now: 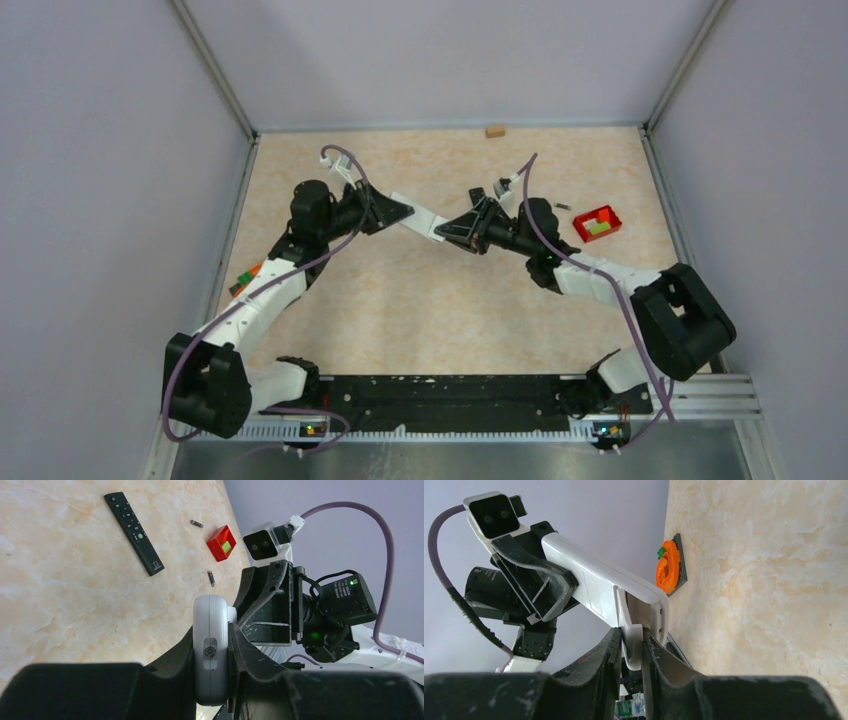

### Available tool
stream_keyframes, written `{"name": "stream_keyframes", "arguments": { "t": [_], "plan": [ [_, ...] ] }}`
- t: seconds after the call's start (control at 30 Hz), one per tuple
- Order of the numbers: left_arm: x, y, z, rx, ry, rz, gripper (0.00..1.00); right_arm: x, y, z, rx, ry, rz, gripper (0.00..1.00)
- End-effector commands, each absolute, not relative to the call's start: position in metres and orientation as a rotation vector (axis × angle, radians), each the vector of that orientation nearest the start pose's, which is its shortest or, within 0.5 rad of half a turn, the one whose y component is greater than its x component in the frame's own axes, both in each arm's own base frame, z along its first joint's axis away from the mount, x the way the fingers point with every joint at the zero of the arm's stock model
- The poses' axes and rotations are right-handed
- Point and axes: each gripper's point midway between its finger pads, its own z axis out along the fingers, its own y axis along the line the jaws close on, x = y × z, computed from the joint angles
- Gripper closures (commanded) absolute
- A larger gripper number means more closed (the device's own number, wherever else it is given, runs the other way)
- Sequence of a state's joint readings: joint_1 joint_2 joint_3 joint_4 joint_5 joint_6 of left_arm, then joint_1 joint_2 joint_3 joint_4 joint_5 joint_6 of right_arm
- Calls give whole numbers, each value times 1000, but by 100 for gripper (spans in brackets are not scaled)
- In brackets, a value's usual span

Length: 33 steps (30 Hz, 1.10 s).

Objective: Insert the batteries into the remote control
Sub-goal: Remove the battery cover from the remote control, then place the battery cover at the center of the board.

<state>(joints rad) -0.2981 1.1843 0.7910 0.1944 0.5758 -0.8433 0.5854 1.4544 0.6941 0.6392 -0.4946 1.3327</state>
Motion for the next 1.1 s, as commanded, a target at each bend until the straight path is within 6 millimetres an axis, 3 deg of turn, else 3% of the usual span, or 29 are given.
{"name": "stream_keyframes", "arguments": {
  "t": [0.0,0.17,0.37,0.73,0.87,1.07],
  "plan": [
    [309,-226,282,5,1837,-1338,100,280,336,234,253,1964,1789,78],
    [315,-219,276,-46,1854,-1275,100,279,332,241,238,1945,1756,94],
    [325,-195,270,-179,1832,-1115,100,267,316,238,226,1945,1676,100],
    [316,-194,286,-116,1759,-1127,100,246,246,101,341,2340,1115,99],
    [311,-201,295,-69,1736,-1176,100,238,228,69,352,2418,1029,97],
    [296,-218,311,59,1699,-1307,100,230,208,37,336,2531,859,94]
  ]
}}
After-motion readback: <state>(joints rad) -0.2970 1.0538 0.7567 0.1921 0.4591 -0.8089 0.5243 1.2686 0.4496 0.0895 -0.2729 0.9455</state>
